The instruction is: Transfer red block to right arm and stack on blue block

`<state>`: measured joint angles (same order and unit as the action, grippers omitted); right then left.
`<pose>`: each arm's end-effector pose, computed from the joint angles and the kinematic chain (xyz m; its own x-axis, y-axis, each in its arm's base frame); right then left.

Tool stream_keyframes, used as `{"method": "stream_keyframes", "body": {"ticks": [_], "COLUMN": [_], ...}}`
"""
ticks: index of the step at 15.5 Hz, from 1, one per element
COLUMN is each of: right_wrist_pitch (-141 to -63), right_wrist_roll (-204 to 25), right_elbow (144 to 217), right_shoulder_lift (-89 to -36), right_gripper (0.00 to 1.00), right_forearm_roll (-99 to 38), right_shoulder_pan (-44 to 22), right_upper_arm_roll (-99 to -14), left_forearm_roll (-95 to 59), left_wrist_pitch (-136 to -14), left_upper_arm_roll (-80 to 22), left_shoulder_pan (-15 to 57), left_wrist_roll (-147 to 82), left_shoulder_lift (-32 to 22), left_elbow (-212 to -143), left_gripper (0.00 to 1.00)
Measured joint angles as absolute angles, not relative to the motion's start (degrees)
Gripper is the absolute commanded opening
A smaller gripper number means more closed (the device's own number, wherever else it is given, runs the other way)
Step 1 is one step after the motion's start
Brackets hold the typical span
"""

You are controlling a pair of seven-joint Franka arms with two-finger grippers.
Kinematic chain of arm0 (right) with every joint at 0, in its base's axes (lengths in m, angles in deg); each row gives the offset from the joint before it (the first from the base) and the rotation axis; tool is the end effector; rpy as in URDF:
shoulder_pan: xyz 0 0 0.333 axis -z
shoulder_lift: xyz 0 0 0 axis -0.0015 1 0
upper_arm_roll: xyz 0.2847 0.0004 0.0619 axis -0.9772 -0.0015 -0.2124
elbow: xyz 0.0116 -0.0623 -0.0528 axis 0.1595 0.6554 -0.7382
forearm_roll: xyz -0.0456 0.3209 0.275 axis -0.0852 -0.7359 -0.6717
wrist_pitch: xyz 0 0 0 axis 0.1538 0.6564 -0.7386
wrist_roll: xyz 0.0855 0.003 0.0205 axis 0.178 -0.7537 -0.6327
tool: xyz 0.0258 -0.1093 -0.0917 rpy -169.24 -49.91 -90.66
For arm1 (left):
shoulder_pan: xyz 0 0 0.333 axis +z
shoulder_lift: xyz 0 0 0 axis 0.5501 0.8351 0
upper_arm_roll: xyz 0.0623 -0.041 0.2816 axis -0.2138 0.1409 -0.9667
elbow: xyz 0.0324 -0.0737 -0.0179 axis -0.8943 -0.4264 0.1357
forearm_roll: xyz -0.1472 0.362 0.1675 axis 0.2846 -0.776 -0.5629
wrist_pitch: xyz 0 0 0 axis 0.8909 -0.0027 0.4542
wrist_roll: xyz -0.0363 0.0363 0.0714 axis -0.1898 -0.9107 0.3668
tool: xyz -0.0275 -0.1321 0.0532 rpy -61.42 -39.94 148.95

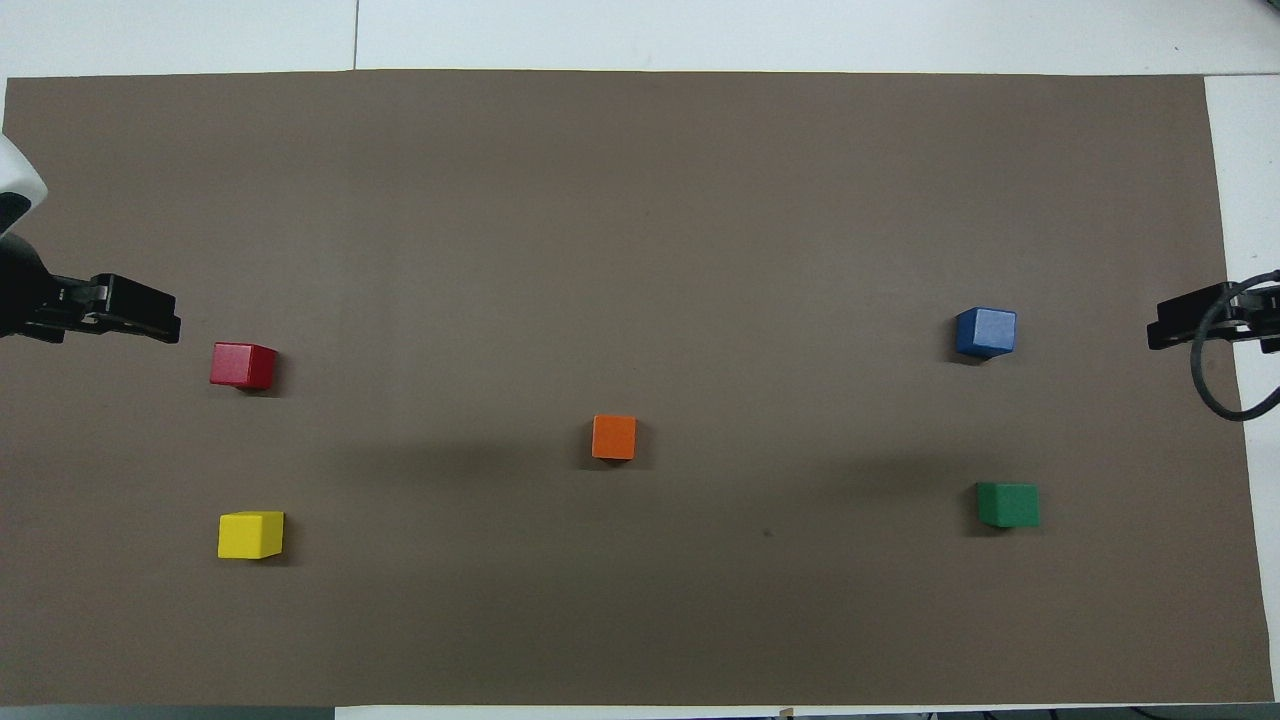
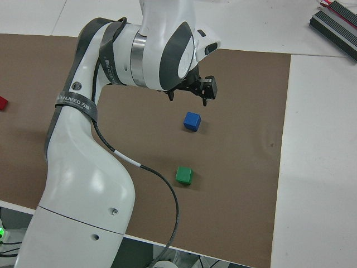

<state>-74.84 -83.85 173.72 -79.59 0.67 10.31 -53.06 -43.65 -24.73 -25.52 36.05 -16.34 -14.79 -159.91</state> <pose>0.5677 -0.0624 0.5209 0.9942 -0.0664 -0.0844 -0.0663 -0.9978 0.0046 0.5796 -0.0363 0.5424 0.9947 -0.0797 -0.0645 -0.0808 -0.9966 -0.0141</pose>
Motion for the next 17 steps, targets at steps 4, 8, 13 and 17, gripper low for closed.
{"method": "stream_keyframes", "body": {"ticks": [4, 8, 13, 17], "right_wrist_pitch": [-75.9, -76.2, -78.2, -74.2], "right_wrist_roll": [-83.9, -83.9, -85.6, -91.7], "right_elbow": [173.7, 173.7, 173.7, 174.4], "right_shoulder_lift": [-79.6, -79.6, -79.6, -78.9], "right_gripper": [1.0, 1.0, 1.0, 1.0], "right_forearm_roll": [0.7, 0.7, -11.2, -33.8], "right_shoulder_pan": [10.3, 10.5, 11.7, 16.7], "right_upper_arm_roll": [-53.1, -53.0, -53.0, -52.8], "left_forearm_roll": [-43.6, -43.6, -43.6, -43.7], "left_wrist_pitch": [-24.7, -24.8, -34.7, -42.8], "left_upper_arm_roll": [-25.5, -25.7, -26.1, -26.2], "left_shoulder_pan": [36.1, 36.8, 37.6, 38.7], "left_wrist_roll": [-16.3, -16.7, -16.7, -13.2], "left_shoulder_lift": [-14.8, -15.0, -14.4, -11.8], "left_elbow": [-160.0, -160.7, -167.1, -173.6], "left_gripper": [1.0, 1.0, 1.0, 1.0]}}
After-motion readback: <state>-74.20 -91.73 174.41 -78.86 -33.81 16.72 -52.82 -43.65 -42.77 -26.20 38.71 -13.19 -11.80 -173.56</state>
